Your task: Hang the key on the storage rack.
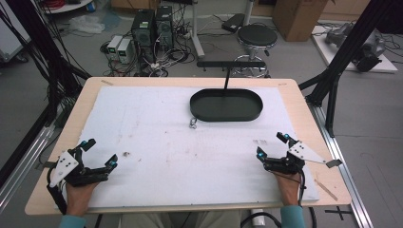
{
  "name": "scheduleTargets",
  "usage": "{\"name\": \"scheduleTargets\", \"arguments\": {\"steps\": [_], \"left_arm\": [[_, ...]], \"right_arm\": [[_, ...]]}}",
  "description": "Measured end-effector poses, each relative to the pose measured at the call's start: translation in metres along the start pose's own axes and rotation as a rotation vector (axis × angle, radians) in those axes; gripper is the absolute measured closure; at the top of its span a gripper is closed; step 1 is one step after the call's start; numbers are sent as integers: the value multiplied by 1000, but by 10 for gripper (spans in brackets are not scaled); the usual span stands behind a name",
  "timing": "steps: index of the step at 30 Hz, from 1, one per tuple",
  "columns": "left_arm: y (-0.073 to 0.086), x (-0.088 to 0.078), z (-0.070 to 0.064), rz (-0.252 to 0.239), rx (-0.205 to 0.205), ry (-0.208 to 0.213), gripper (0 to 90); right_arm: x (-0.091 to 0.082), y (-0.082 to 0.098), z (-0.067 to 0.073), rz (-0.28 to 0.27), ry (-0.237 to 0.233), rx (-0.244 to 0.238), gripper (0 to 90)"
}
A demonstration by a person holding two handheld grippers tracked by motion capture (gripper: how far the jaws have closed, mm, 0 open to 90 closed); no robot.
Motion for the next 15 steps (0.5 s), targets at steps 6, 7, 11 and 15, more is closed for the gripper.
{"name": "scheduleTargets", "arguments": {"steps": [6,7,11,15], "left_arm": [[0,0,0,-2,3,1,18],[0,0,0,-2,1,0,18],[0,0,0,0,1,0,18],[0,0,0,0,0,0,18]], "right_arm": [[6,-15,1,51,-35,-9,12],[6,-19,2,54,-39,-18,12],[12,-37,3,75,-64,-45,12],[21,-54,6,110,-87,-56,12]]}}
Point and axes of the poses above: each handheld gripper's, and its own axes: x roughly forward along the jaws, y roughly out of its underside, z roughly to its left, the point moved 3 cm from there along x, roughly forward along the jaws, and after that the axes turned 15 degrees about y, right-handed, at the moved point
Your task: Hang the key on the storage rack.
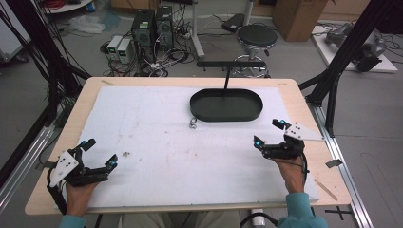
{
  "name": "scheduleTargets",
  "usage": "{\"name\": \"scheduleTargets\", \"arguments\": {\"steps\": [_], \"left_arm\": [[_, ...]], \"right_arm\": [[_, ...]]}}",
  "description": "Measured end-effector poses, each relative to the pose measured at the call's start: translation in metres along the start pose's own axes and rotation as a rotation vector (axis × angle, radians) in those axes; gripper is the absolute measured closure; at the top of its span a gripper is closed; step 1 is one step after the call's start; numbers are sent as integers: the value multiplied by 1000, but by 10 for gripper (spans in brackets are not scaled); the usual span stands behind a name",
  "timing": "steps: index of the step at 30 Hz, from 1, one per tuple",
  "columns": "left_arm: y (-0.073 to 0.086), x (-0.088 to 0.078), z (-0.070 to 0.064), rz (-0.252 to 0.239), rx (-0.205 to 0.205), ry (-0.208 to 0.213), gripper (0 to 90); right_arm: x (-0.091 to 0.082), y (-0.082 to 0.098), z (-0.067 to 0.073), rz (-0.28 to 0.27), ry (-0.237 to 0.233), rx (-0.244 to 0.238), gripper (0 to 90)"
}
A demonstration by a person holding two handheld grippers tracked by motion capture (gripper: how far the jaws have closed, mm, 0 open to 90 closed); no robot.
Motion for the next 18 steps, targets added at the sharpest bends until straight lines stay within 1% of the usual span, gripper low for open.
{"name": "scheduleTargets", "arguments": {"steps": [1,2,3,4,5,9,10,12,17,18], "left_arm": [[0,0,0,0,0,0,18],[0,0,0,0,-1,0,18],[0,0,0,0,0,1,18],[0,0,0,0,0,1,18],[0,0,0,0,0,1,18],[0,0,0,1,0,1,18],[0,0,0,1,0,1,18],[0,0,0,0,-3,1,18],[0,0,0,-2,-3,1,18],[0,0,0,-2,-3,1,18]], "right_arm": [[4,-5,0,8,-6,-10,12],[6,-9,2,22,-18,-9,12],[9,-13,2,24,-25,-20,12],[9,-13,2,24,-25,-20,12],[13,-20,5,41,-39,-34,12],[23,-34,13,63,-68,-67,12],[23,-34,13,63,-68,-67,12],[30,-41,17,82,-88,-82,12],[44,-55,25,128,-121,-138,12],[44,-55,25,128,-121,-138,12]]}}
Point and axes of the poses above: each handheld gripper's, and its own axes: x roughly forward along the jaws, y roughly out of its underside, z roughly to its left, the point moved 3 cm from there along x, roughly forward along the jaws, and after that the axes turned 15 degrees about y, right-handed, at the moved point
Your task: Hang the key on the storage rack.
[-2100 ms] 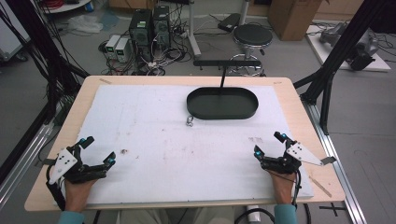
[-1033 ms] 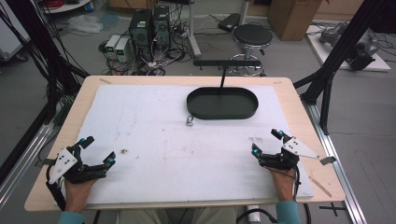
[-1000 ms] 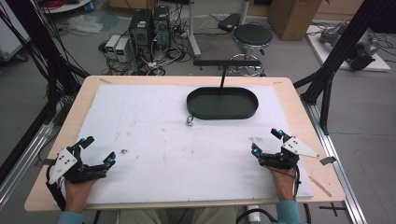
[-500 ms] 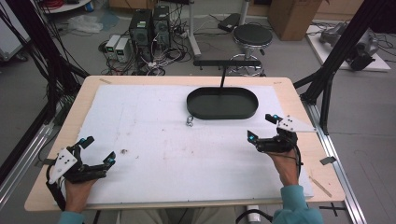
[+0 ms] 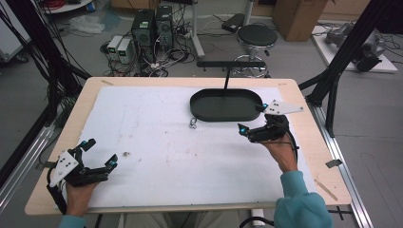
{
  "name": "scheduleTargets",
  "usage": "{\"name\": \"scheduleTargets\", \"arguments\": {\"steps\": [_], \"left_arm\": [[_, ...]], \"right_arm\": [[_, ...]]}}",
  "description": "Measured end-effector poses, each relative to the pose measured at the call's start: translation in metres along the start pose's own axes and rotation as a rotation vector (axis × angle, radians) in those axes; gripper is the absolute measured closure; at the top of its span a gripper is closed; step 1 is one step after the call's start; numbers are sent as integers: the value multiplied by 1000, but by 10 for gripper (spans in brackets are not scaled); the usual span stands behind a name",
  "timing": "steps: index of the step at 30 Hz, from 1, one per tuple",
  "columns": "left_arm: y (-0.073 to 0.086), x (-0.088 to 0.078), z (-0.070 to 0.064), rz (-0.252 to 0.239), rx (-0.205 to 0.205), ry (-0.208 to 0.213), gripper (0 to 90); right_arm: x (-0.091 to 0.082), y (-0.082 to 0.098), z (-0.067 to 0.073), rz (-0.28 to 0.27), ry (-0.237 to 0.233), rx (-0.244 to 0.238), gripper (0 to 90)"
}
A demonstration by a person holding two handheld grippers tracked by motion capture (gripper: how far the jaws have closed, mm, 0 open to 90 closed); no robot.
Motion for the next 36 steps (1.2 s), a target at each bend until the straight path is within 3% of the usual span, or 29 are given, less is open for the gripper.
{"name": "scheduleTargets", "arguments": {"steps": [9,17,19,28,34,36], "left_arm": [[0,0,0,-2,-1,-1,18],[0,0,0,-4,0,-1,18],[0,0,0,-4,-1,-1,18],[0,0,0,-4,0,-1,18],[0,0,0,-3,1,-1,18],[0,0,0,-4,1,-1,18]], "right_arm": [[30,-31,16,57,-90,-91,12],[63,-45,36,133,-176,-172,12],[71,-48,41,147,-186,-196,12],[99,-54,56,199,-232,-221,12],[111,-53,60,229,-221,-262,12],[116,-52,60,236,-228,-246,12]]}}
Point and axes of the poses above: each handheld gripper's, and its own axes: x roughly forward along the jaws, y roughly out of its underside, z roughly to its left, the point moved 3 cm from there along x, roughly forward along the jaws, and after that the axes turned 15 degrees about y, right-handed, at the moved point
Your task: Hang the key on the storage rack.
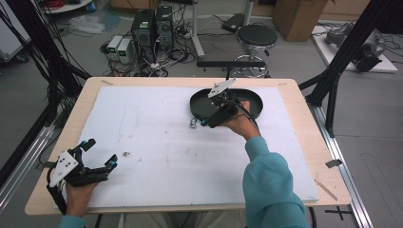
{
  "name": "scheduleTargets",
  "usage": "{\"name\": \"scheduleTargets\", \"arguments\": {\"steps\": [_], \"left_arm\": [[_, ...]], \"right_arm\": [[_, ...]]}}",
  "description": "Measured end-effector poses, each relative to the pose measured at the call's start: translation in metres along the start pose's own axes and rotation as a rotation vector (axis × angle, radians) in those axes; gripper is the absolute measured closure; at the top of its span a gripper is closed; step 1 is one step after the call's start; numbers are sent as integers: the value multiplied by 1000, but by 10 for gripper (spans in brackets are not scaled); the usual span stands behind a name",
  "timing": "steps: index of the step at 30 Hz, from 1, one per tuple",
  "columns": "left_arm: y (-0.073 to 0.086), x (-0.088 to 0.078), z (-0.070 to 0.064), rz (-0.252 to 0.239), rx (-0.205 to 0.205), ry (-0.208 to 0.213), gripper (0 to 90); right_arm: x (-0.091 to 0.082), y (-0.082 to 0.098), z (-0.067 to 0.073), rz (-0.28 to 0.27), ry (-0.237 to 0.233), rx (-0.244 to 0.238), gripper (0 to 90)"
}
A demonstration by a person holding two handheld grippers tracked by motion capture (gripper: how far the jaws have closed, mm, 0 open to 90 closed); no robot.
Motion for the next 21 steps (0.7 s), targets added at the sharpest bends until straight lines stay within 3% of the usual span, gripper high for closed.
{"name": "scheduleTargets", "arguments": {"steps": [21], "left_arm": [[0,0,0,1,-1,1,18]], "right_arm": [[37,2,11,101,-38,2,13]]}}
Point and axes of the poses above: each handheld gripper's, and its own axes: x roughly forward along the jaws, y roughly out of its underside, z roughly to its left, the point moved 3 cm from there along x, roughly forward along the jaws, and after that the axes turned 15 degrees about y, right-handed, at the moved point
